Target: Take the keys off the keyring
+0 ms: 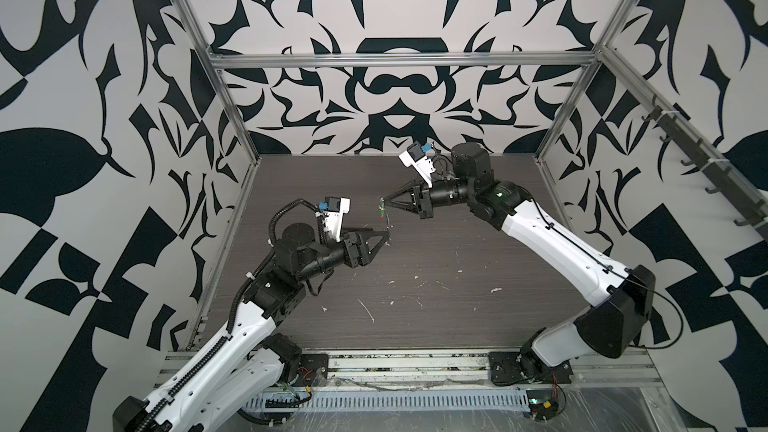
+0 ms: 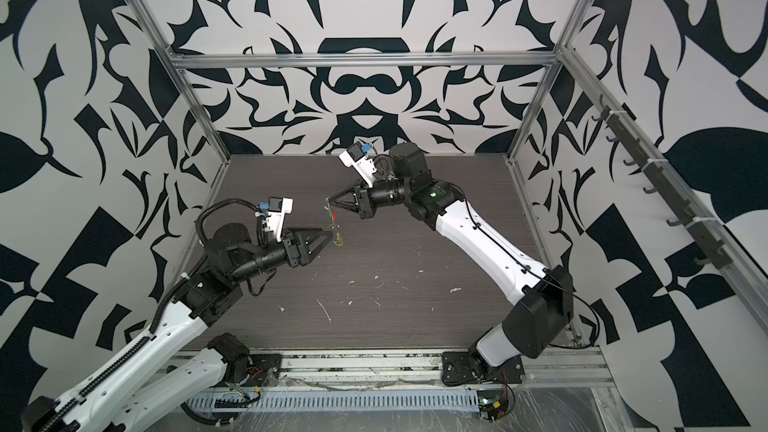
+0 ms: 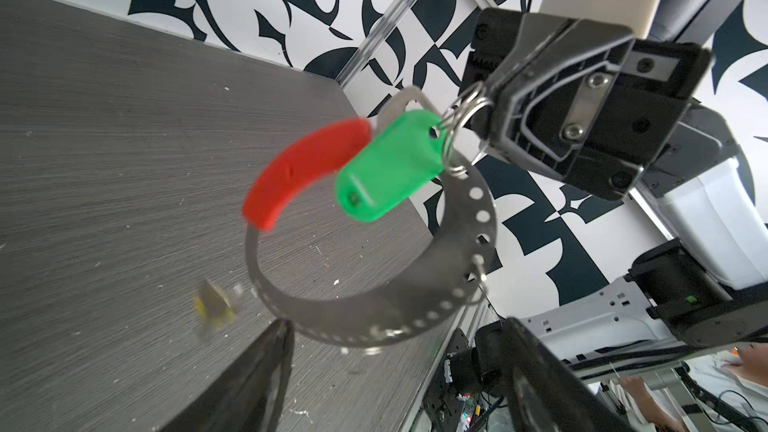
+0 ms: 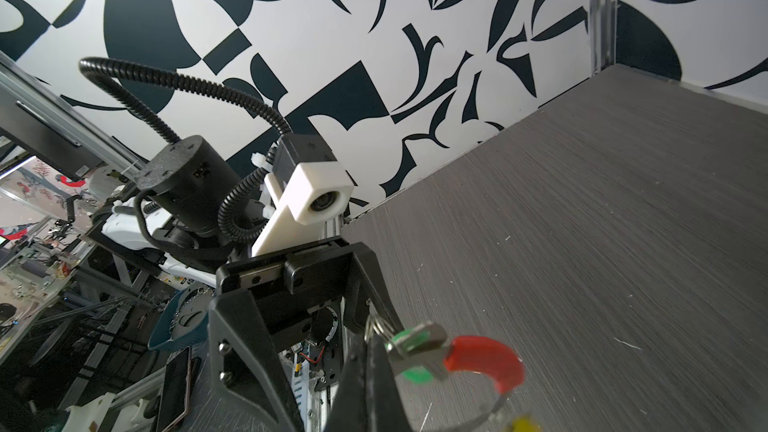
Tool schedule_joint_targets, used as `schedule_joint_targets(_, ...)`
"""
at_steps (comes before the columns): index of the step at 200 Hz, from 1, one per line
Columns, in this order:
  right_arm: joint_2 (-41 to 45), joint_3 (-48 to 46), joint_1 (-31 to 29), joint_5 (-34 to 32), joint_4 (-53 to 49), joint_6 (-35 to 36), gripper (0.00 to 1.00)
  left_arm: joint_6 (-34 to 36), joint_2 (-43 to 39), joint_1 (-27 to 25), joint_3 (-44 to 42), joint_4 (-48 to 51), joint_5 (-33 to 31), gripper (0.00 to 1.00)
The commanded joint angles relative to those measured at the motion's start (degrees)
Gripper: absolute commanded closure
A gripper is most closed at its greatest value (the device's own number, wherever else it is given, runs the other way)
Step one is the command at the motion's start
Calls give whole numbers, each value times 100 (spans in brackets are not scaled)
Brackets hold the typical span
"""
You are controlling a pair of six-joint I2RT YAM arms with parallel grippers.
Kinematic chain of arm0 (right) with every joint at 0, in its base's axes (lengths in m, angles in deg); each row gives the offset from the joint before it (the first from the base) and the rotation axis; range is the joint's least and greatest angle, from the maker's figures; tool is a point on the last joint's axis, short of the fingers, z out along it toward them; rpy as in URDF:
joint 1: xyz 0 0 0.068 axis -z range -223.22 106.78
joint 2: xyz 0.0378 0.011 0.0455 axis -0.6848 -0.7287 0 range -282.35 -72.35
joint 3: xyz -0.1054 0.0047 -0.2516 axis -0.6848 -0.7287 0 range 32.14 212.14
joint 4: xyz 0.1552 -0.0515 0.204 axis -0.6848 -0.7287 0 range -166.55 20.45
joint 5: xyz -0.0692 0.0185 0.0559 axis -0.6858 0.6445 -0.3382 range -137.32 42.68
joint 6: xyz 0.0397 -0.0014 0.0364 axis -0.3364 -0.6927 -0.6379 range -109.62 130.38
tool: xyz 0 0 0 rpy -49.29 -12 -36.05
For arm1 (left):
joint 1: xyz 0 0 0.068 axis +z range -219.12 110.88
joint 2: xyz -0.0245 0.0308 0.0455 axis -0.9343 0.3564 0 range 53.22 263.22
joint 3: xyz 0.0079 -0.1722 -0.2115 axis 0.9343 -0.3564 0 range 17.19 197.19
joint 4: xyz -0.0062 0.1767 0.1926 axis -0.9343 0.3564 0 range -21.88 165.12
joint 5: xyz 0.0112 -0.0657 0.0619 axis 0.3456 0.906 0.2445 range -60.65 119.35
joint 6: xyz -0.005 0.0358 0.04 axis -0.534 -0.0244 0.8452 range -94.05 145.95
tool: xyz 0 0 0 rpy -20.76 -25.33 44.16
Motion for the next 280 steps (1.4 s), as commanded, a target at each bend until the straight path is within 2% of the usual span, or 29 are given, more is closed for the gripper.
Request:
schedule_joint_targets(1,315,-27,44,-51,142,132,100,4,-117,-6,20,259,-141,19)
schedule_joint_targets(28,357,-49,49,86,54,221,100,46,-301,-6,-37,247,-154,30)
schedule_joint_targets(82,483,-150,114,1217,32,626,100,431,-695,-10,-288,-233,-727,27)
schedule_joint_targets(115,450,-143,117,1681,47,653,100,536,-741,-6,-569,-1118,-1028,27)
schedule_joint_targets(159,416,-161,119,2041,128,577,100,672,-436,-10,-862,-2369,-617,23)
schedule_joint_targets(169,400,-162,121,2047,141,559,100,672,-347,-6,-856,-2474,-615,22)
schedule_joint_targets(233,370,-168,122,2292,220,497,100,712,121,-6,-677,-3070,376,23)
schedule_joint_targets(280,382,-198,118,2334,271,448,100,439,334,-6,-627,-3480,969,30)
